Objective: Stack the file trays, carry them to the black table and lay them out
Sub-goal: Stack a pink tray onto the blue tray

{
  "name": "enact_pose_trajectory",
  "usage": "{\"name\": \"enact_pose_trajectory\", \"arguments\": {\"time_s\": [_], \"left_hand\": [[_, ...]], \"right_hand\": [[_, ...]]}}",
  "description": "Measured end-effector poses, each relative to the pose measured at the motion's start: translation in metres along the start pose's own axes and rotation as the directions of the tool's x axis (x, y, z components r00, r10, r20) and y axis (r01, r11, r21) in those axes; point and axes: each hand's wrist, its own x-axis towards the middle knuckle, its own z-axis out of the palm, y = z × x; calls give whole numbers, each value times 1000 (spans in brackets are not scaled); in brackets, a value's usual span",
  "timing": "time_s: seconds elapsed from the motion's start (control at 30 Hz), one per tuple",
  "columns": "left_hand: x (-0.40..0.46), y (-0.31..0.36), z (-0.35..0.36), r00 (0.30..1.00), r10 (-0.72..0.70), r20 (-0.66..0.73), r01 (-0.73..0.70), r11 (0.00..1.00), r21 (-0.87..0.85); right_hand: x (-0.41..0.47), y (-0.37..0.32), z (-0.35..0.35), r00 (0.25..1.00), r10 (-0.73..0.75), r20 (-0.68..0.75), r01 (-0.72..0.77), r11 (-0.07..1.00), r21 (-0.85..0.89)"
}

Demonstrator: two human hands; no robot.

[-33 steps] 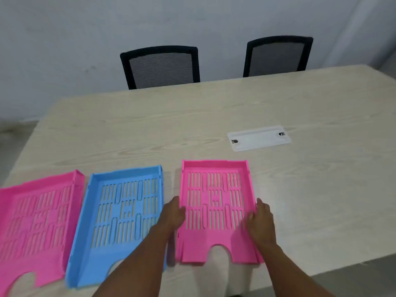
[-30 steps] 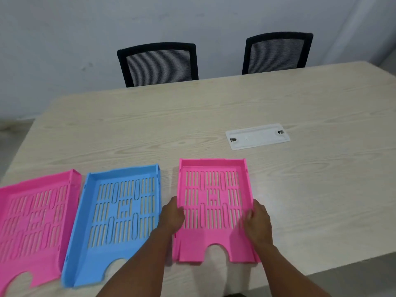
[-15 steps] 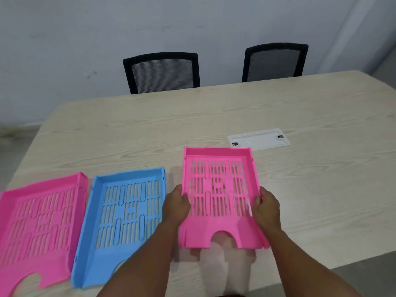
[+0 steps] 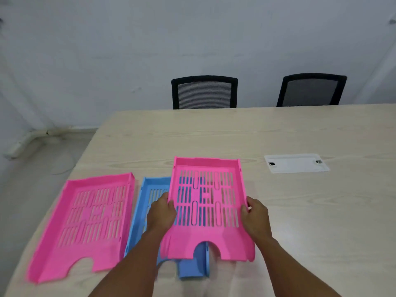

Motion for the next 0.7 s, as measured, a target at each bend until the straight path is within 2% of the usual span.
{"name": "enact_pose_trajectory", "arguments": {"time_s": [0.17,0.4,0.7], "left_hand": [[0,-48,-28,997,-63,-40,62,998,-13],[-1,-98,-57,993,-102,-59,103,994,27],[5,-112,-60,995,-97,-10,97,995,18]], "right_hand": [[-13,-25,42,996,-47,75,47,999,2],[-35,-50,87,990,-40,139,37,999,29],[-42,-59,98,990,-21,140,19,1000,18]]}}
